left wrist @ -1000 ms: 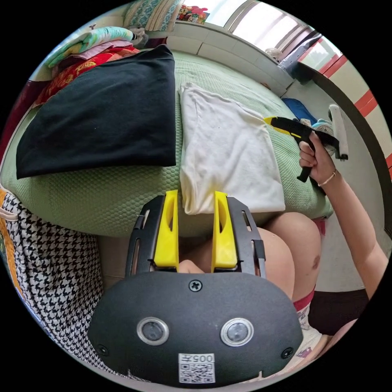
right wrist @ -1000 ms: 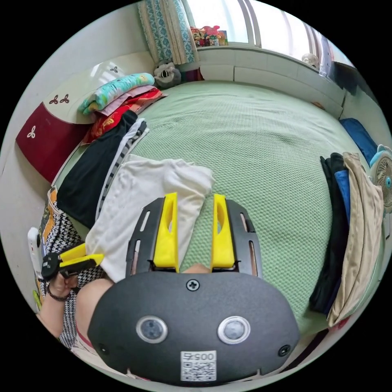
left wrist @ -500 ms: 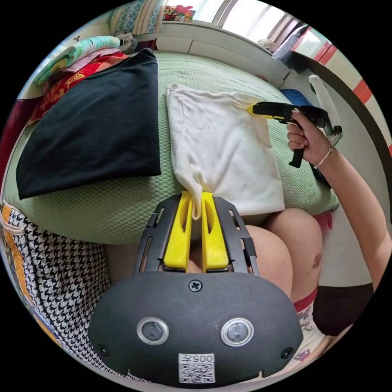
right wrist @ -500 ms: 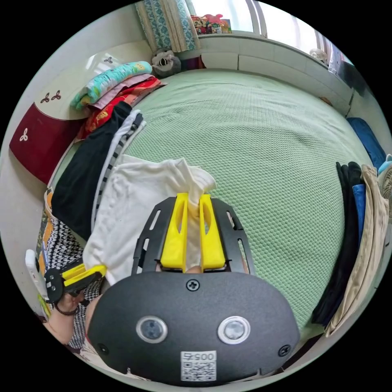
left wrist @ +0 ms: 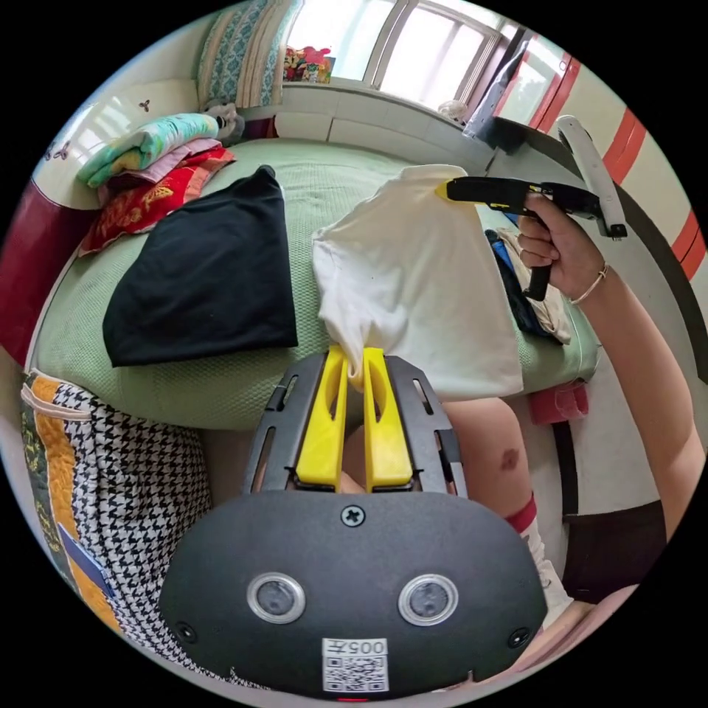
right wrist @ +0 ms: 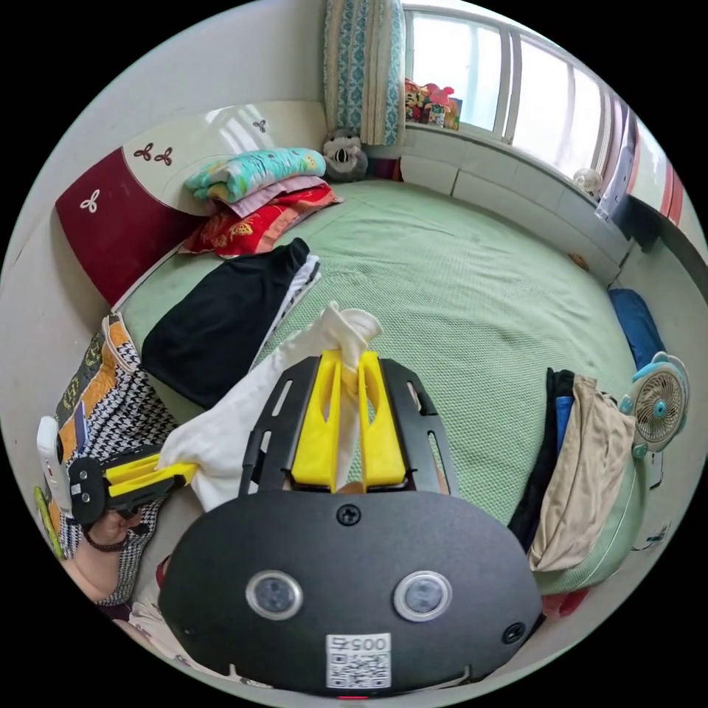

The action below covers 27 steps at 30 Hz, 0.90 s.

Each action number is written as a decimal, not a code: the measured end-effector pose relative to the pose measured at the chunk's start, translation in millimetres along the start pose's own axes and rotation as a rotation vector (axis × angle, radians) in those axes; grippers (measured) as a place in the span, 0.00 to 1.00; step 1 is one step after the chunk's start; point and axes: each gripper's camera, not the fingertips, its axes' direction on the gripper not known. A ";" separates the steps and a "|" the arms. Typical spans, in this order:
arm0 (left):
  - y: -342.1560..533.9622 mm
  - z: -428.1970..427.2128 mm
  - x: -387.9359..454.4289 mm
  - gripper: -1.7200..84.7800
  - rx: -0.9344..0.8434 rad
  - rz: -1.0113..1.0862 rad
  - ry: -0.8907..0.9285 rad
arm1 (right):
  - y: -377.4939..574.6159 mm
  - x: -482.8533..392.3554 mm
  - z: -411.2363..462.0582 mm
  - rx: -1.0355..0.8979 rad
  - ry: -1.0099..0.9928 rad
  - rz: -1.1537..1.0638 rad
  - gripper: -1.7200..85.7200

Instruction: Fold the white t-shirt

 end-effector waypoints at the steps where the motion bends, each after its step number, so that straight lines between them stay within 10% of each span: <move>1: 3.4 -13.2 -0.3 0.07 0.017 0.000 0.001 | -3.3 -7.8 -12.4 0.013 0.009 -0.011 0.02; 27: -76.9 -120.1 -106.4 0.13 0.114 -0.115 -0.301 | -204.4 -191.3 4.0 0.140 -0.096 -0.134 0.02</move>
